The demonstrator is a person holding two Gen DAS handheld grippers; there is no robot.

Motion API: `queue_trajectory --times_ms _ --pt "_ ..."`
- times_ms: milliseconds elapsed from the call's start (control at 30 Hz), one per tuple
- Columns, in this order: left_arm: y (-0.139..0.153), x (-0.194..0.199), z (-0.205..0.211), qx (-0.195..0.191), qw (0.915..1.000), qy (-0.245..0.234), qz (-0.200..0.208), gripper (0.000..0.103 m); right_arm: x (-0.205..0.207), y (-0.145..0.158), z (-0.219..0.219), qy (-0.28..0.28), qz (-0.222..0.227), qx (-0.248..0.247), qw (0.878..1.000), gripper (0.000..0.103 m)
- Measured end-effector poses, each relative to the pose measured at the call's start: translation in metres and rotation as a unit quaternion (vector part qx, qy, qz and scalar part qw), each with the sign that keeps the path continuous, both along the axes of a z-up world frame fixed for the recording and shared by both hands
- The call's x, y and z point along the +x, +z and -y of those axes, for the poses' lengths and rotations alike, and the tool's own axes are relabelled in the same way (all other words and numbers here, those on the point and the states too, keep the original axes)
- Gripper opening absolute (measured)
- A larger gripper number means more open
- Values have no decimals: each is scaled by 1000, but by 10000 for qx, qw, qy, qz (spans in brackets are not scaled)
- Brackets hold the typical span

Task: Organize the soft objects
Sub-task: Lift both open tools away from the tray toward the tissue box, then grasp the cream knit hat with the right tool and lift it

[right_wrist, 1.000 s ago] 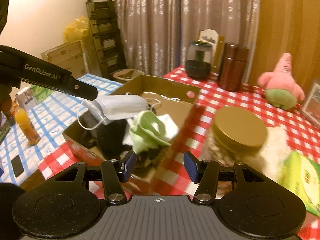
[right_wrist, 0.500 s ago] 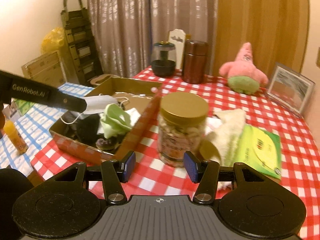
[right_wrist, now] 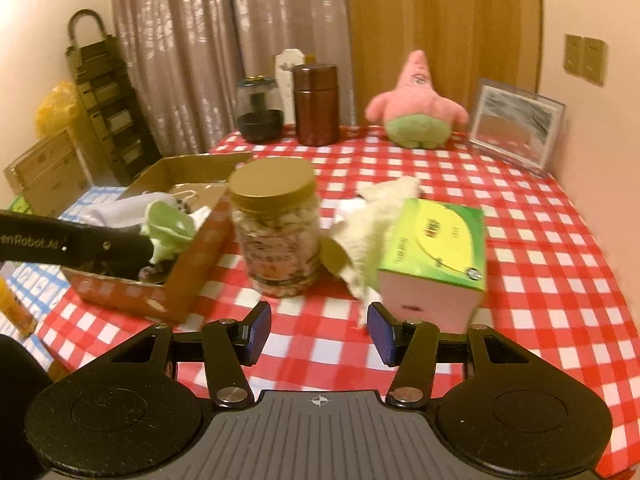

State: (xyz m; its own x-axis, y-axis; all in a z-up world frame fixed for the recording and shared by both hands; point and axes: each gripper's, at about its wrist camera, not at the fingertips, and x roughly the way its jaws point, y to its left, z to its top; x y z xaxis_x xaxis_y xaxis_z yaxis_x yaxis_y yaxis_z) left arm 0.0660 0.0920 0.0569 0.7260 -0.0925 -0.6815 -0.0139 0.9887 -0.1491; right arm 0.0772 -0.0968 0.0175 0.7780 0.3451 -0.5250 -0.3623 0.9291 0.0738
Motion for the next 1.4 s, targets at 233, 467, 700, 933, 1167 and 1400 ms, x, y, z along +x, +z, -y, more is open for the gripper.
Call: queue_trajectory --times_ms 233,467,700,933,1167,1400 --pt "0 9 12 133 9996 -229 -2 44 5 3 15 -38 38 -72 10000 53" --pt "7 20 10 308 9982 -521 46 48 19 12 17 341 263 -456 9980 53" --pt "17 38 -3 553 9948 -850 108 64 45 14 9 958 529 -1263 9859 54" --pt "33 67 -23 769 9915 -1021 243 84 80 0 -13 1568 604 -2034 9646 64" --pt "34 111 -41 794 9876 -1339 184 87 111 -25 -36 2118 552 -2877 9324 71" --pt "28 148 -46 966 9810 -1680 125 89 135 -43 -52 2571 508 -3366 9045 77"
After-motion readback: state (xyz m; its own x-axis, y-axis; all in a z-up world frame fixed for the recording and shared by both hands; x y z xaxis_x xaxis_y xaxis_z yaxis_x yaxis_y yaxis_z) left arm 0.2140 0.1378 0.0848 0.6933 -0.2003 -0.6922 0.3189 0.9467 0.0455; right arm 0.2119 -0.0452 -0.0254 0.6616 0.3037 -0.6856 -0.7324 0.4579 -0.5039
